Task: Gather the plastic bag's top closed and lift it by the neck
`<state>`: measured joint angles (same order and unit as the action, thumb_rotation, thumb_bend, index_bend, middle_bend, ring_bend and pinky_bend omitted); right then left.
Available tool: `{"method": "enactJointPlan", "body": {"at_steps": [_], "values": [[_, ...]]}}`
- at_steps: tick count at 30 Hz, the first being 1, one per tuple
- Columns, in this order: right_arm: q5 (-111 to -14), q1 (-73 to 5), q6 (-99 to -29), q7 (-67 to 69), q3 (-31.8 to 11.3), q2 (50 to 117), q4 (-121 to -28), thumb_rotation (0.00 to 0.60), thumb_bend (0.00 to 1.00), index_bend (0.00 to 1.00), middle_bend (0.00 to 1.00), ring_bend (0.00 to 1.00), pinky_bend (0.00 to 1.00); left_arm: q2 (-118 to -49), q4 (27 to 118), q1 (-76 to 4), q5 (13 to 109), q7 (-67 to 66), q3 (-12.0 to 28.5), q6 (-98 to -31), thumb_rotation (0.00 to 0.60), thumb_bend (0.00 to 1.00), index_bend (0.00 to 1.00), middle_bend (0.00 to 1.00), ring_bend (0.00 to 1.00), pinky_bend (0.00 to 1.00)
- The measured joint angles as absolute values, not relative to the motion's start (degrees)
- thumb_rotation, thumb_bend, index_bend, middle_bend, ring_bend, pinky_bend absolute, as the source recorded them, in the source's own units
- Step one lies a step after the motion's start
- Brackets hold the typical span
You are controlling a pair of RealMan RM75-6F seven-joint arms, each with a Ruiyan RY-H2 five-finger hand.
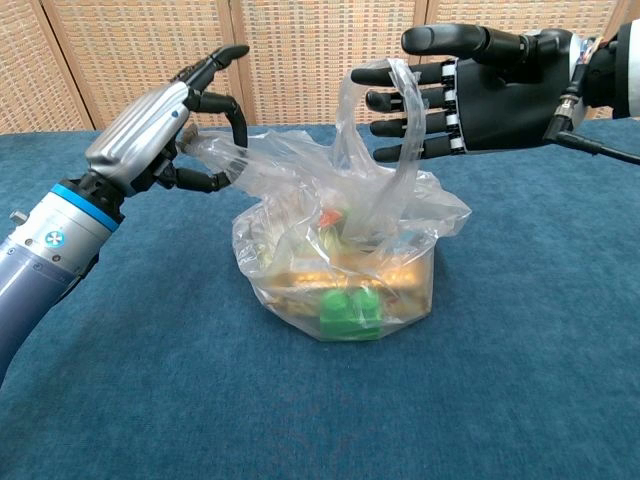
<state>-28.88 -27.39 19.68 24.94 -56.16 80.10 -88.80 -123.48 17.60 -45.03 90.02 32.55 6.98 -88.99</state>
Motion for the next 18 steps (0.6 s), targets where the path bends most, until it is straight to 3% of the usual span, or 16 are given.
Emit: {"method": "enactJointPlan", "body": {"at_steps": [18], "values": [[-28.41,-27.43,20.18,24.35,-56.13,79.96,-88.79,0.600,0.17,0.33,0.50,0.42,0.35,-123.30,17.85,-51.52,87.58,30.97,10.91,-91.60,0.600,0.42,0.61,0.00,0.00,0.00]]}}
